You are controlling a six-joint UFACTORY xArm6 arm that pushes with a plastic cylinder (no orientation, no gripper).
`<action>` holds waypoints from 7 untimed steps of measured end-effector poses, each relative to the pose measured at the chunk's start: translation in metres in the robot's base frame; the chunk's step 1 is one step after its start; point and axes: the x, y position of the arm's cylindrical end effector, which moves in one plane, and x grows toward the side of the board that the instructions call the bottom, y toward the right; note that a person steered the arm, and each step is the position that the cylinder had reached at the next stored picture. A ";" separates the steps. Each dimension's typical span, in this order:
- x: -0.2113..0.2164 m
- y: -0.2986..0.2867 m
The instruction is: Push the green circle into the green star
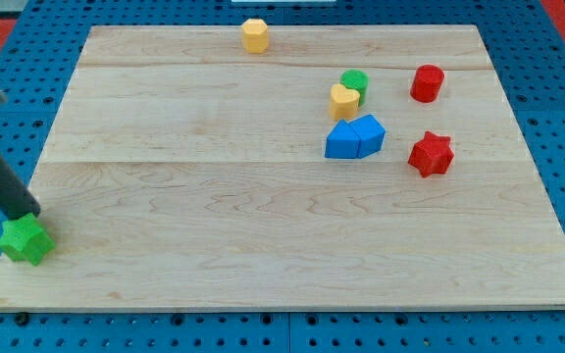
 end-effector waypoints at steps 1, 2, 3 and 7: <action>-0.012 0.004; -0.063 0.038; -0.107 0.090; -0.183 0.205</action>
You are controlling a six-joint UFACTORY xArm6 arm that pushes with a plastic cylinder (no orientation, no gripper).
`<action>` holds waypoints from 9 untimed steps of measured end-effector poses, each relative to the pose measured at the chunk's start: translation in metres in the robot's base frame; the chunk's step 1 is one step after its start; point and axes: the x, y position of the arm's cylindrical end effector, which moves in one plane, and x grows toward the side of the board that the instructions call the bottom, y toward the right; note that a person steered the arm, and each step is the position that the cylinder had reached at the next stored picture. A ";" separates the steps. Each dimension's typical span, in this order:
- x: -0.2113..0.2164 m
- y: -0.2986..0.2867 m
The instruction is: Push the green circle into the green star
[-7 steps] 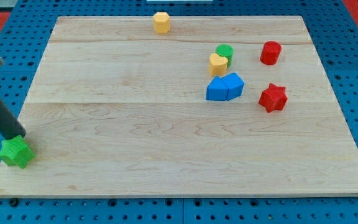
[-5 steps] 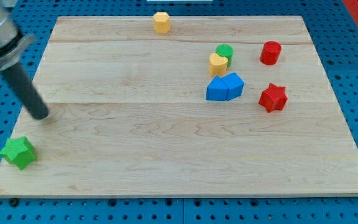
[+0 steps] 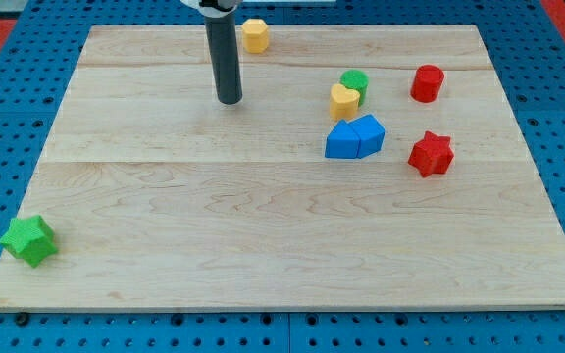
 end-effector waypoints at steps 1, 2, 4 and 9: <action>-0.005 0.023; -0.029 0.078; -0.043 0.188; 0.004 0.171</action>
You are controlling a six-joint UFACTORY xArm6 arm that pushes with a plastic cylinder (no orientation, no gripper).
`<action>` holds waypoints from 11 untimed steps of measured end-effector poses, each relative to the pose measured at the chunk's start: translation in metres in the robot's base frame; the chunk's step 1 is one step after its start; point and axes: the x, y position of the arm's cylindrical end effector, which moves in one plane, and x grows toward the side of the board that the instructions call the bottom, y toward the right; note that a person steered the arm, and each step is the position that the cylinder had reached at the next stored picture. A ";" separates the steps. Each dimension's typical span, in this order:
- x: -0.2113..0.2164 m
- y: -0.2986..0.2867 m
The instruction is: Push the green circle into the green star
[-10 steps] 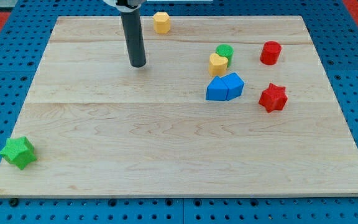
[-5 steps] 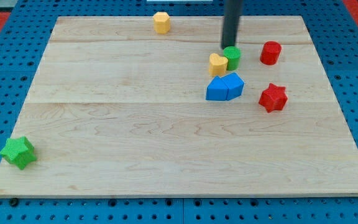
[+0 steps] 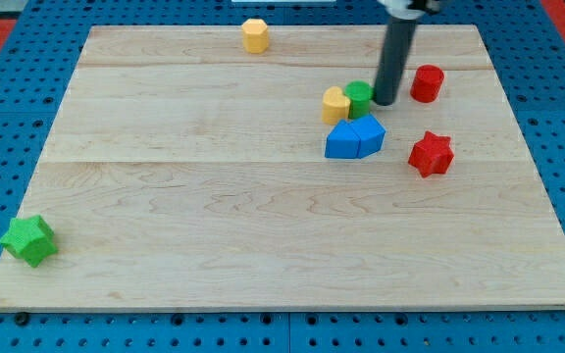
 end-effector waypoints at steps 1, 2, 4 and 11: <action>-0.015 -0.043; -0.040 -0.076; -0.059 -0.046; -0.020 -0.077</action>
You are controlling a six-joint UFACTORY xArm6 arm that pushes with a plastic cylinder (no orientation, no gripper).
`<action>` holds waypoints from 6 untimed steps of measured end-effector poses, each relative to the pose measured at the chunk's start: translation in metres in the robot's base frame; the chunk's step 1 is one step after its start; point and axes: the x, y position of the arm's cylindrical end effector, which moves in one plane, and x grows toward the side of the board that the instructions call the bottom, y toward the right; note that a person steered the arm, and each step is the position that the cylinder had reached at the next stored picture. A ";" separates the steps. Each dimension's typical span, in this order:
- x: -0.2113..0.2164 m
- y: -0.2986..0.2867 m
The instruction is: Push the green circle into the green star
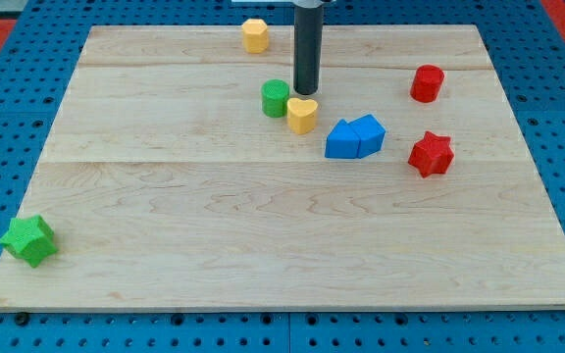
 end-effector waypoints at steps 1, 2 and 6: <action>0.016 -0.026; 0.036 -0.086; 0.078 -0.231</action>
